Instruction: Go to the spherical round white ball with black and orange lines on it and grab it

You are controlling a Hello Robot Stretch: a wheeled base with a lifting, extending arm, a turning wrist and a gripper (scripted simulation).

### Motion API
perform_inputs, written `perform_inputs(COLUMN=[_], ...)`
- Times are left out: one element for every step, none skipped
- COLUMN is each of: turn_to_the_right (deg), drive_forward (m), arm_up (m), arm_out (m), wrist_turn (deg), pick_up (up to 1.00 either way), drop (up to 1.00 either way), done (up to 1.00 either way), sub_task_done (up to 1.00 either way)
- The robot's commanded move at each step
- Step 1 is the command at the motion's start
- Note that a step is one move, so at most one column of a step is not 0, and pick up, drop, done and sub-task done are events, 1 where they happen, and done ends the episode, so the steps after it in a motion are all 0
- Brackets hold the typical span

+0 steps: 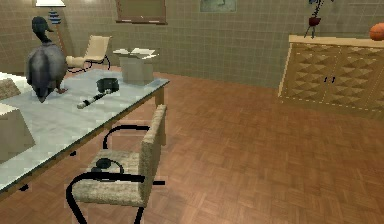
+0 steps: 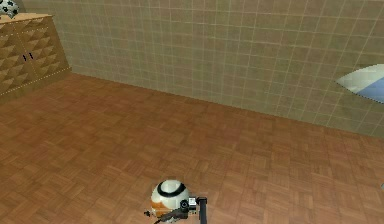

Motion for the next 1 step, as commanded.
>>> perform_inputs(turn_to_the_right=[0.0], drive_forward=[0.00], arm_up=[0.00], arm_out=[0.00], wrist_turn=[45.0], pick_up=[0.00], drop=[0.00], done=[0.00], sub_task_done=[0.00])
